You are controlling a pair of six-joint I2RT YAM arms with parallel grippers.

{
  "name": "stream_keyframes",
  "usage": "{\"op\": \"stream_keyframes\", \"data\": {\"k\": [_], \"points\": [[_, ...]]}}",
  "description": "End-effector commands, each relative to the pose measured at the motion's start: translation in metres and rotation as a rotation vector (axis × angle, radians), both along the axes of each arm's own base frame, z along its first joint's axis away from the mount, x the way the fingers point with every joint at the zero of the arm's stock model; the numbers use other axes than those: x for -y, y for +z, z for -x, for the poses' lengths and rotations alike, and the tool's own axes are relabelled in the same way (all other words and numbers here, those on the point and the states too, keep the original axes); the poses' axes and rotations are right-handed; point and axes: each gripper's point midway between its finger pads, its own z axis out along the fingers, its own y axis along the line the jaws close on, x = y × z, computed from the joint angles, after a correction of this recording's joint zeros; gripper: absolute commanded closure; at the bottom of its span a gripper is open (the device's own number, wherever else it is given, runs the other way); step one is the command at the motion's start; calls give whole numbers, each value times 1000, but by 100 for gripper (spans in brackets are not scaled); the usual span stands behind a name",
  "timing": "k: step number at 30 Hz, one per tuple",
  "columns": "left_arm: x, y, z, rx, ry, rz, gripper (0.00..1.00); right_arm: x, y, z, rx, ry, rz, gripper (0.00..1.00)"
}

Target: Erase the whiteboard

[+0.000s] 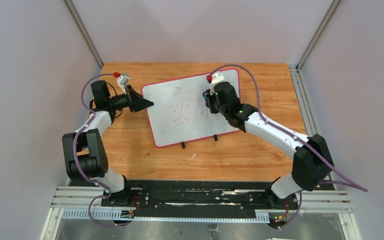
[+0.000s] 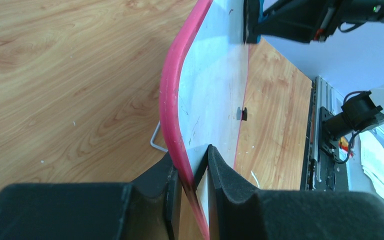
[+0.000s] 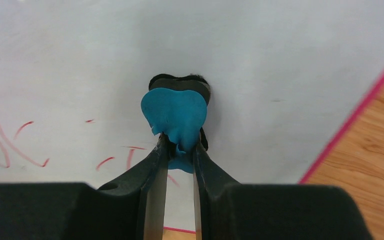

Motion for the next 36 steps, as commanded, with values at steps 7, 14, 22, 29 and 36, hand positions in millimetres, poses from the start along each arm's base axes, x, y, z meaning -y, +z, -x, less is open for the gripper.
{"op": "stream_keyframes", "data": {"k": [7,14,22,29,36], "points": [[-10,-16,-14,87,66,-107,100,47,17,-8,26,-91,-13,99],[-9,-14,-12,92,65,-107,100,-9,2,-2,-21,14,-59,99],[-9,-14,-11,88,61,-103,100,-91,3,21,-23,165,-59,99],[-9,-14,-10,93,55,-112,100,-92,-8,18,-20,143,10,99],[-11,-23,-4,61,21,-167,100,-28,-11,4,-23,16,46,99]]}}
